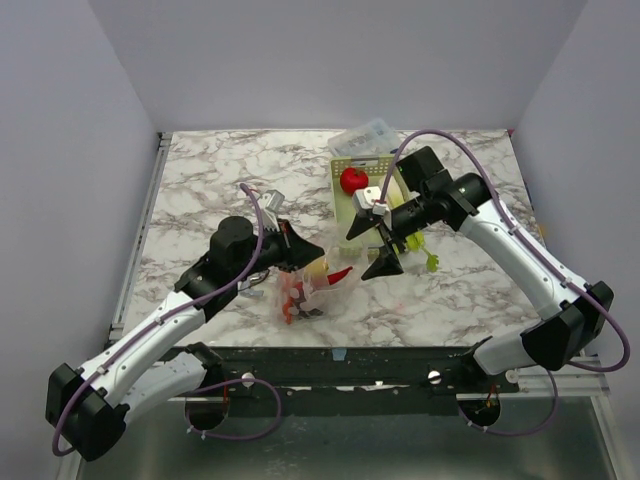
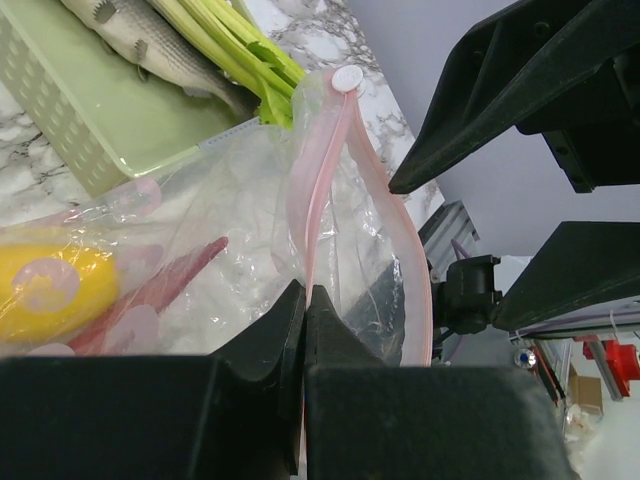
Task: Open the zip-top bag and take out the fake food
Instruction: Pick up the fake vegetable from the zipper food storage bag.
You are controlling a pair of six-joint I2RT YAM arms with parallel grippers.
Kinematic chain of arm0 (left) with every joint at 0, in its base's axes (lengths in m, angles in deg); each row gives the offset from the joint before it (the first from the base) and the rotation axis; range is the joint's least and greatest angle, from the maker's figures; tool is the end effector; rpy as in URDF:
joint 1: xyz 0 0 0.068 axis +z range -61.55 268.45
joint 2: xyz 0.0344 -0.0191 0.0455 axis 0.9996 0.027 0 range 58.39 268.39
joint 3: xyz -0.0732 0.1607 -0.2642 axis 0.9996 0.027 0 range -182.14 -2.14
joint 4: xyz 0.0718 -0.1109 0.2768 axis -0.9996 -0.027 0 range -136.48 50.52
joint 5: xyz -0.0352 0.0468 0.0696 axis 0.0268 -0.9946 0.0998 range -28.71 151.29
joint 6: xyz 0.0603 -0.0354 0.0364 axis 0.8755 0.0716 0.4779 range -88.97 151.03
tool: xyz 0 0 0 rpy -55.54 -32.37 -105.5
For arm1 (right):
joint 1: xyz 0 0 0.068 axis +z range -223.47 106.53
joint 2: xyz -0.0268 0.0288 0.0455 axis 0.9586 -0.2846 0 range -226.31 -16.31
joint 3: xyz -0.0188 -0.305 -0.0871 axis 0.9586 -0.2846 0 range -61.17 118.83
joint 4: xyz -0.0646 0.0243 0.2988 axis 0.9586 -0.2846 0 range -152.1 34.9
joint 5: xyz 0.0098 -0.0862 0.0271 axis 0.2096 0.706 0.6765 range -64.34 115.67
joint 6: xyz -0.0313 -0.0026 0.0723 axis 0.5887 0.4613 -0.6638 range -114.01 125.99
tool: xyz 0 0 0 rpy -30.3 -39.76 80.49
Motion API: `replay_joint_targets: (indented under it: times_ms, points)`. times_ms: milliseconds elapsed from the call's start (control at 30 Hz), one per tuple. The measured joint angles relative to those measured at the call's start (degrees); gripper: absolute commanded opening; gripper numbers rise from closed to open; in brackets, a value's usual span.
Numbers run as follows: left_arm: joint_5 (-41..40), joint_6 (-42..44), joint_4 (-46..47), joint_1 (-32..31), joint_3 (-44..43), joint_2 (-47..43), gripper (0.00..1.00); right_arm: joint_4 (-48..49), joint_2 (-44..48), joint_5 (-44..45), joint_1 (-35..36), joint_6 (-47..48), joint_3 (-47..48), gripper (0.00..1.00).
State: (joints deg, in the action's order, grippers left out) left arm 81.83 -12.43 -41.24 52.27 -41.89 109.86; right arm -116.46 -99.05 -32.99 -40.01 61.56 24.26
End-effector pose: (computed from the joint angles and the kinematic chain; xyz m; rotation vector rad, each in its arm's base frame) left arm 0.1952 -0.1723 0.3235 0.1562 1.9884 -1.2719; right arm 0.2411 0.2285 0.4016 -1.7935 1.3288 1.0972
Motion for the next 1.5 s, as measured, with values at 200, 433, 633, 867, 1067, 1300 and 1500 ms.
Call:
replay_joint_targets:
  times_ms: [200,433,633,867,1067,1300,1500]
  points:
    - [-0.59,-0.15,0.68,-0.9,-0.09,0.66,0.0,0.04,0.13,0.0,0.5,-0.13,-0.83,1.0]
    - [-0.79,-0.13,1.4,-1.68,-0.11,1.64,0.0,0.24,0.31,-0.02,1.11,-1.09,-1.31,1.0]
    - [-1.46,-0.13,1.6,-2.21,-0.79,1.97,0.0,1.38,0.31,0.07,2.19,-2.69,-1.84,0.95]
    - [-2.19,-0.09,1.44,-3.63,-3.67,3.74,0.0,8.44,0.31,4.2,4.81,-10.71,-6.25,0.59]
    - [-3.61,-0.11,1.44,-4.48,-3.91,3.87,0.0,16.39,1.25,8.72,5.03,-19.56,-9.92,0.54]
    - [-4.48,0.24,0.26,-5.07,-6.4,6.54,0.0,18.75,2.12,5.42,5.03,-24.11,-10.58,0.73]
    - [-5.4,0.74,-0.96,-5.2,-7.19,7.28,0.0,21.22,3.06,1.44,3.87,-29.88,-10.95,0.7]
